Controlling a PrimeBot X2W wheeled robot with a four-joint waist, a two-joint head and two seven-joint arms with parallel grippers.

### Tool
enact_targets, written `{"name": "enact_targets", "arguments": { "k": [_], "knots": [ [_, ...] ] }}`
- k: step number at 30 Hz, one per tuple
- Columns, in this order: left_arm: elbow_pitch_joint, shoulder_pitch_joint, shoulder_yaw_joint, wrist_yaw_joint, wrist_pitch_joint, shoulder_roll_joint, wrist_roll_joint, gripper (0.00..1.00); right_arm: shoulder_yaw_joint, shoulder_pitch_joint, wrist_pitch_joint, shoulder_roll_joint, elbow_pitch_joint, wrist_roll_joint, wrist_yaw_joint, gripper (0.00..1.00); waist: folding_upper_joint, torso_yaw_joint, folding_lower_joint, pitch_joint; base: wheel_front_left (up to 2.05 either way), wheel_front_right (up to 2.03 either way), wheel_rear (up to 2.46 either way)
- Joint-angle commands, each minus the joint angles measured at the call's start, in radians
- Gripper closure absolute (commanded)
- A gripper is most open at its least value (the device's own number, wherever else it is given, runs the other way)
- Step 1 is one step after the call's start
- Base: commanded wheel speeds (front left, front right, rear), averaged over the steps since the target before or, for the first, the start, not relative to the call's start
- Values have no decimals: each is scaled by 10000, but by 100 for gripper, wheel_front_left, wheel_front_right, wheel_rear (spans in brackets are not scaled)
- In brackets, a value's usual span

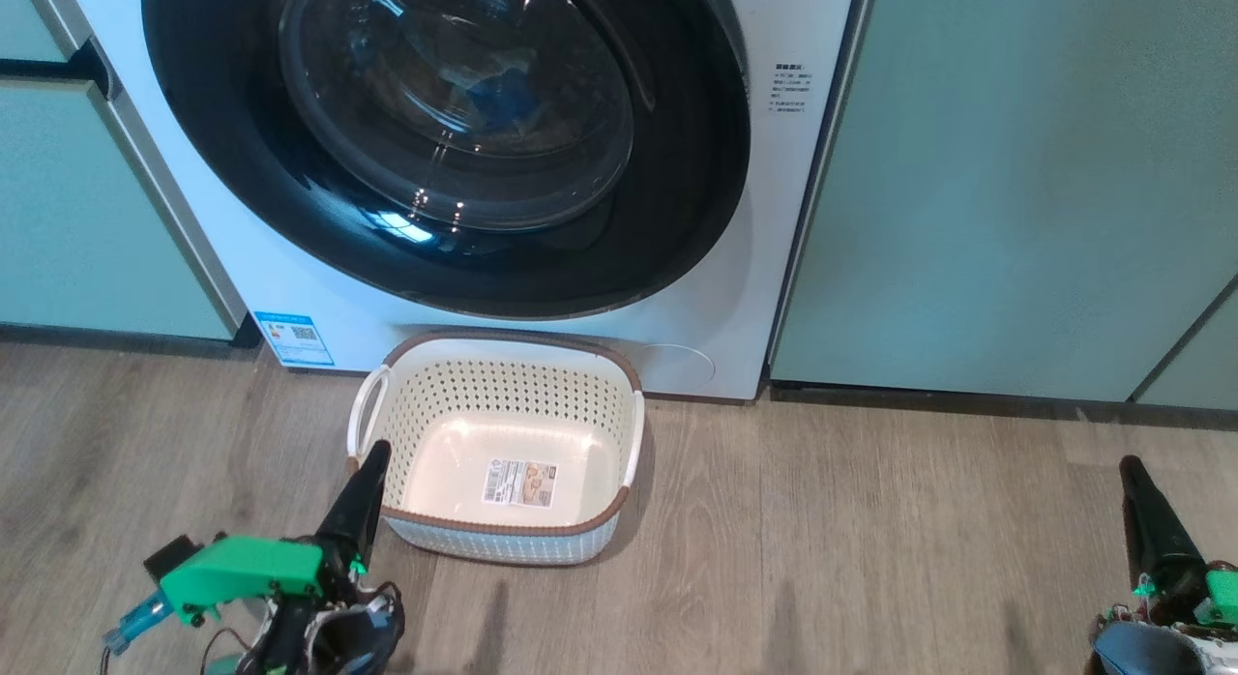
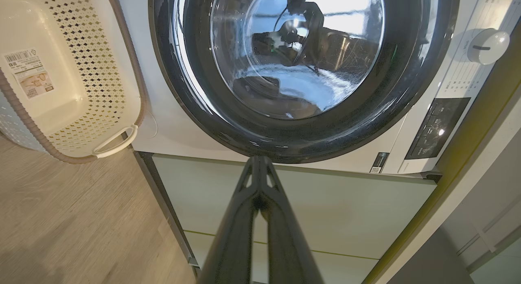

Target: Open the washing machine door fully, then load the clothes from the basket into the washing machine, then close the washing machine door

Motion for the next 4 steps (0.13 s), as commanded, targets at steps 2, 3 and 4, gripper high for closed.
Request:
{"name": "enact_targets", "arguments": {
  "k": [2,3,4],
  "knots": [
    [-272,-562,408,-86,73,64,88,100,159,-559,67,-55,-316,-54,-29,100,-1,0,0,0,0,0,0],
    [-272,-562,409,-86,73,63,89,100,158,-559,68,-54,-316,-55,-29,100,-1,0,0,0,0,0,0],
    [-272,-562,410,-86,74,63,90,100,157,-559,69,-54,-316,-55,-29,100,-1,0,0,0,0,0,0]
  ]
}}
